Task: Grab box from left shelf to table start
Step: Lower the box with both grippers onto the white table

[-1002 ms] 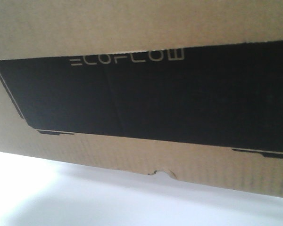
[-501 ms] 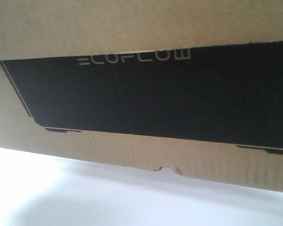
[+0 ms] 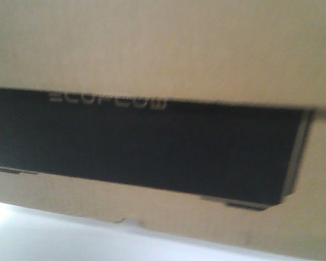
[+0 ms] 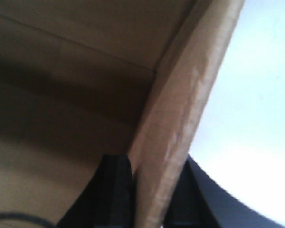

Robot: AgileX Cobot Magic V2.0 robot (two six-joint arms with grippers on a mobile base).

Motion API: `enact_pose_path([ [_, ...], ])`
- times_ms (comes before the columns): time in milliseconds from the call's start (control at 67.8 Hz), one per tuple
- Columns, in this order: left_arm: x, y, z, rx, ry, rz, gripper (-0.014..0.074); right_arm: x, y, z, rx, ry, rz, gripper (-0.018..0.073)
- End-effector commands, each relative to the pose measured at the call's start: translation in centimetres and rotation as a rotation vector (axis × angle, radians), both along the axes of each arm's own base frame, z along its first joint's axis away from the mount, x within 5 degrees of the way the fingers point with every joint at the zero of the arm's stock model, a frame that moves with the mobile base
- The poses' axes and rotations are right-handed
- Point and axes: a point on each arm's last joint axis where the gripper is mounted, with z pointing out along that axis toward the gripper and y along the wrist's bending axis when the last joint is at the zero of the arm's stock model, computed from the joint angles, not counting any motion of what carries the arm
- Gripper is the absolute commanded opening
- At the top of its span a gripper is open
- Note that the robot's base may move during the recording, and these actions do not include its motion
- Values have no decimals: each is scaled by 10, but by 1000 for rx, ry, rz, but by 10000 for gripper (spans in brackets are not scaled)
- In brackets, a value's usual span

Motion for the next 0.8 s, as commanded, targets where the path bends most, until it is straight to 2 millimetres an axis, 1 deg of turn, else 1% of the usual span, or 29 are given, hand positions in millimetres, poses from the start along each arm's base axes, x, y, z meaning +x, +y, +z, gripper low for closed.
enact_pose_path([
  [0, -5, -6, 23, -59, -118, -57, -93, 20, 9, 6, 46, -94, 36, 57],
  [88, 2, -8, 17, -57, -104, -55, -93, 39, 10, -10, 43, -47, 19, 57],
  [192, 12, -12, 6, -56, -71, -46, -93, 56, 10, -26, 49, -1, -18, 57],
  [339, 28, -18, -10, -73, -40, -19, -93, 70, 5, -38, 80, 13, -97, 57],
  [457, 37, -21, -20, -67, -24, -20, -93, 73, 4, -37, 87, -12, -104, 57],
  [634, 49, -18, -36, -100, 46, 9, -87, 73, 4, -36, 87, -21, -104, 57],
  [708, 51, -15, -38, -119, 60, 22, -48, 72, 4, -37, 85, -8, -105, 58],
  [781, 52, -13, -38, -127, 63, 24, 48, 72, 3, -38, 82, 3, -105, 62],
])
